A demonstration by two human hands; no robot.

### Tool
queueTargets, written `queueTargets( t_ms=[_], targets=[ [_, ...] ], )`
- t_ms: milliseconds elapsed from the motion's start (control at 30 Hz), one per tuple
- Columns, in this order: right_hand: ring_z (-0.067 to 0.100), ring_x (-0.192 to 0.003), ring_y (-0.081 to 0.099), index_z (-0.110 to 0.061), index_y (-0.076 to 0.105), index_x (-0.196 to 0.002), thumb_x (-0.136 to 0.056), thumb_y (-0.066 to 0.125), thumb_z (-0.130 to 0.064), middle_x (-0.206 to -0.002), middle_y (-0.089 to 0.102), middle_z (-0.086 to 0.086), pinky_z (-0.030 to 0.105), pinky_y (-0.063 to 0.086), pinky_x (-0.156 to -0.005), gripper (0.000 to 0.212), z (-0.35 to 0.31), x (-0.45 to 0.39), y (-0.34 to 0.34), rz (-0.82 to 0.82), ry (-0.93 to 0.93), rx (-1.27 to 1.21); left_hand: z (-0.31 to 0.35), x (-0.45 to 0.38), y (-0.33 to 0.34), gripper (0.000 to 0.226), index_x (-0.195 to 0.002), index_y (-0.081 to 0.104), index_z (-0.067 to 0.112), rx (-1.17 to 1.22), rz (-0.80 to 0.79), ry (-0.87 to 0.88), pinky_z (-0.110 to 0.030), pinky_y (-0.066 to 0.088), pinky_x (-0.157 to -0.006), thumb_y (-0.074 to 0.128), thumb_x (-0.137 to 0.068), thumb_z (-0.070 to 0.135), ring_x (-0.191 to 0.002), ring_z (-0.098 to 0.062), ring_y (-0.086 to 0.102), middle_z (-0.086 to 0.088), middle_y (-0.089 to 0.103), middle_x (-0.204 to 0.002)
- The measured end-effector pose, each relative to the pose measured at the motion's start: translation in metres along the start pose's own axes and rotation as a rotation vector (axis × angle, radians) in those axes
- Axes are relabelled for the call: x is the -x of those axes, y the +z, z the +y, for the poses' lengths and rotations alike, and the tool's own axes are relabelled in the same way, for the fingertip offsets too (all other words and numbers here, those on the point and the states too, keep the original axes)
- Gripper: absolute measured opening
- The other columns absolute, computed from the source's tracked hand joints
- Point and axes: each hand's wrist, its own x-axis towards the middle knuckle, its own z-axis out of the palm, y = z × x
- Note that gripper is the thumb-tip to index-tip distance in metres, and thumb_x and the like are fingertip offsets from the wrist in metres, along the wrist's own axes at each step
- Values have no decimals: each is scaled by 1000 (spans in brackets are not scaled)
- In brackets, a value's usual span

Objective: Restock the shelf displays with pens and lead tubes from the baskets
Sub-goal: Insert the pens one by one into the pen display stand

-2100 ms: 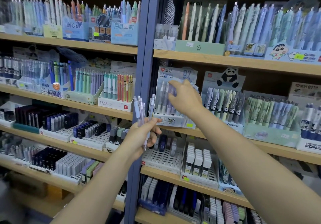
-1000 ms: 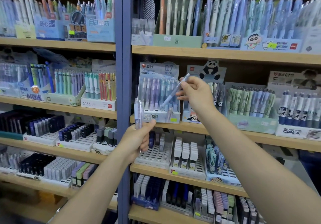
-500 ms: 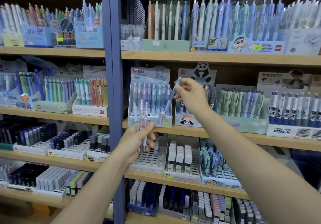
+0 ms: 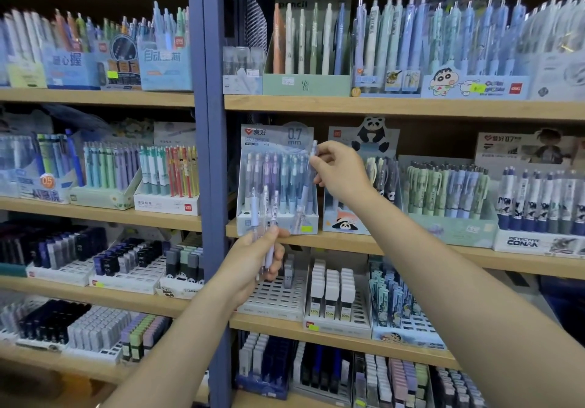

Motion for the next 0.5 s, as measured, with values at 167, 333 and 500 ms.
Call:
queueTargets(
  t_ms=[167,333,500],
  targets=[
    [21,-77,67,-22,53,-124,-99,59,-16,-84,67,6,35,56,-71,27,1,2,6,-13,-62,72,4,3,2,28,-115,62,13,4,-6,8,-25,39,-46,48,-105,35,-49,-16,50,-5,59,-65],
    [16,-68,57,-22,51,-120,-99,61,-18,-75,58,-1,32,49,-61,24,4,7,10,-4,-205,253,2,4,3,29,-118,61,15,0,-17,11,-25,36,-46,47,-104,37,-49,-17,48,-5,58,-65],
    [6,-66,42,-24,57,-129,-102,53,-26,-90,45,-5,29,34,-62,28,14,9,8,30,-242,445,2,6,2,31,-122,61,19,0,-35,3,-26,38,-45,48,-103,40,-50,-17,49,-6,58,-66]
  ],
)
